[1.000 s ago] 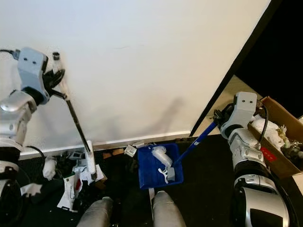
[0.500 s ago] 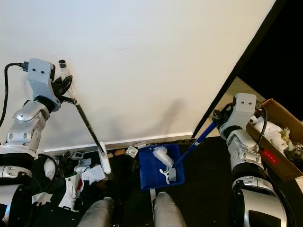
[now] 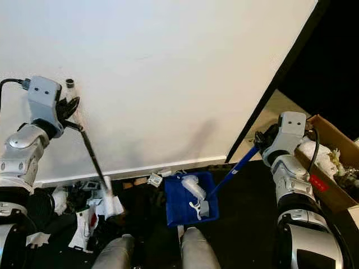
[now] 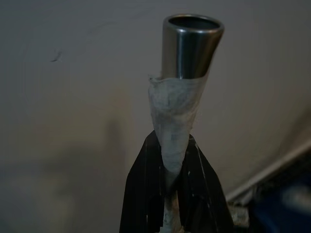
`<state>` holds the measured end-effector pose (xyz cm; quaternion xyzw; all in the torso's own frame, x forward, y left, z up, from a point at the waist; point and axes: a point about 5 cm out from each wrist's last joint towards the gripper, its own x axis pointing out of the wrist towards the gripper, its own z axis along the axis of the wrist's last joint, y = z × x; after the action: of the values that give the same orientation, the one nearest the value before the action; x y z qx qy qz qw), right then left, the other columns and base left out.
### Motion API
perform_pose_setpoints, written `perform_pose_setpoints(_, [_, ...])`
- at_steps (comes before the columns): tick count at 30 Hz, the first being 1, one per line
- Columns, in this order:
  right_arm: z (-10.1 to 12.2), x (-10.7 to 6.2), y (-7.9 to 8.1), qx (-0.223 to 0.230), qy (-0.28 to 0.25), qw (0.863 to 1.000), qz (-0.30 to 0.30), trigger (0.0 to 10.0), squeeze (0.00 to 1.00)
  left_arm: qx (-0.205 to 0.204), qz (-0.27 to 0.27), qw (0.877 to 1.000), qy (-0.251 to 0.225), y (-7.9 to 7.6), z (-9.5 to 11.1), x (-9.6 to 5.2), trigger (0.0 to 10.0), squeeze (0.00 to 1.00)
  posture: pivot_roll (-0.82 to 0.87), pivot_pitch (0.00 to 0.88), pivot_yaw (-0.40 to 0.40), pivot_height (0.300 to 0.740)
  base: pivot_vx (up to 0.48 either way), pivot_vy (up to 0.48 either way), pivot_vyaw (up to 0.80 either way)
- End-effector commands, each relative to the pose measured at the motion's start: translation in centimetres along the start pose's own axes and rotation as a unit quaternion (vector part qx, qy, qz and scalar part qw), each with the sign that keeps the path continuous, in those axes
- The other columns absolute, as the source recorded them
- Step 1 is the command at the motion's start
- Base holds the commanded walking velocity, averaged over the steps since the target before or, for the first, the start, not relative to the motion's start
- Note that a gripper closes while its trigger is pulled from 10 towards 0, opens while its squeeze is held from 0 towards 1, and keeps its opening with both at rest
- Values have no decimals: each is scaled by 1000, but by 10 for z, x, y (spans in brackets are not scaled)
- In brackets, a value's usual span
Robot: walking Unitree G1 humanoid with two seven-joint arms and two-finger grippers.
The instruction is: Sweep floor
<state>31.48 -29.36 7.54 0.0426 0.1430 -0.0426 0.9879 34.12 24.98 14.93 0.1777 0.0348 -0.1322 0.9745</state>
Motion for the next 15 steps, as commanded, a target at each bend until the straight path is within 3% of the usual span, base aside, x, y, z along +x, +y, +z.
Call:
perform_pose_setpoints(1, [1,-1,-5,-2,3,1000,-7,10000,0,45,-6,999,4,14,9,-5,10000,0,48,42,18,740,0,0,0])
perform_pose_setpoints(8, [1,-1,-5,-2,3,1000,-7,10000,0,45,-6,999,4,14,9,-5,10000,0,48,42,18,740,0,0,0])
perform_pose_setpoints(9, [1,-1,-5,-5,4,1000,-5,10000,0,64,-10,998,15,19,8,-7,10000,0,51,46,14,740,0,0,0])
perform_pose_setpoints(10, [27,-4,-26,-15,-17,1000,-9,10000,0,96,-22,995,27,20,7,-6,10000,0,47,69,7,740,0,0,0])
perform_pose_setpoints(11, [27,-4,-26,-15,-17,1000,-9,10000,0,96,-22,995,27,20,7,-6,10000,0,47,69,7,740,0,0,0])
perform_pose_setpoints(12, [41,-7,-39,-29,-26,999,-11,10000,0,106,-25,994,29,20,7,-7,10000,0,41,70,8,740,0,0,0])
perform_pose_setpoints(14, [46,-10,-46,-35,-27,999,-15,10000,0,106,-23,994,31,23,7,-9,10000,0,39,73,9,740,0,0,0])
perform_pose_setpoints(15, [54,-16,-58,-46,-31,998,-24,10000,0,106,-23,993,37,27,6,-13,10000,0,37,74,12,740,0,0,0])
